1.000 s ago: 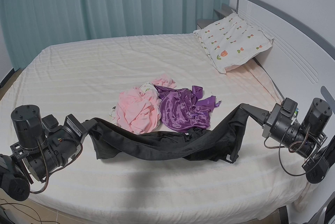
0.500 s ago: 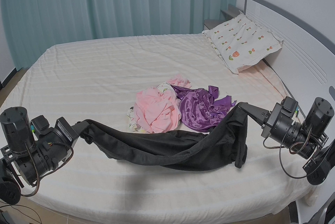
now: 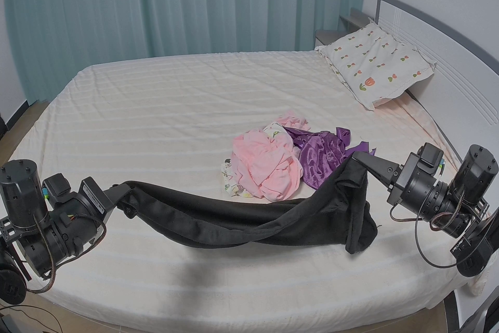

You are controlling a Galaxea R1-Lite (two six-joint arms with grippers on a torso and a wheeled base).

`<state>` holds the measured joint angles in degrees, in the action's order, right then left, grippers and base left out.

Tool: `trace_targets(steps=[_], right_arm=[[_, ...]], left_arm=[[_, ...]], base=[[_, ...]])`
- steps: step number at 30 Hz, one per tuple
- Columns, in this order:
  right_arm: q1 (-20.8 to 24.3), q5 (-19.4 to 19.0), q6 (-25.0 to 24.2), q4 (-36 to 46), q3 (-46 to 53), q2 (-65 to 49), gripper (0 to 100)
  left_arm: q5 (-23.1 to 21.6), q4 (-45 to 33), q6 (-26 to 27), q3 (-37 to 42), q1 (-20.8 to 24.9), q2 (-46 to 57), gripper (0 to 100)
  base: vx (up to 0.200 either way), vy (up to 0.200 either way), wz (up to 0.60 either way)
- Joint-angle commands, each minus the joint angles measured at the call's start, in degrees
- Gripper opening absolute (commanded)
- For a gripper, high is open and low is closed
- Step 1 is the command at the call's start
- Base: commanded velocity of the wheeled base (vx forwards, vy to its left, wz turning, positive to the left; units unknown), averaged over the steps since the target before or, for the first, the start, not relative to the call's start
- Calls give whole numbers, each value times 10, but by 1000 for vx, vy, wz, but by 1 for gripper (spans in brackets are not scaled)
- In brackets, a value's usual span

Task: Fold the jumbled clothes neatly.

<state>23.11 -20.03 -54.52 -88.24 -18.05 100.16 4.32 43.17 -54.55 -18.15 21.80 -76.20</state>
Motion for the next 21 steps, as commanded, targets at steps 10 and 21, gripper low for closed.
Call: trace_targets(steps=[10,21], right_arm=[[21,0,0,8,-12,6,0],[15,0,-1,7,0,8,0]], left_arm=[[-1,0,0,0,0,1,0],[-1,-1,0,1,0,1,0]], base=[[0,200,0],[0,200,0]])
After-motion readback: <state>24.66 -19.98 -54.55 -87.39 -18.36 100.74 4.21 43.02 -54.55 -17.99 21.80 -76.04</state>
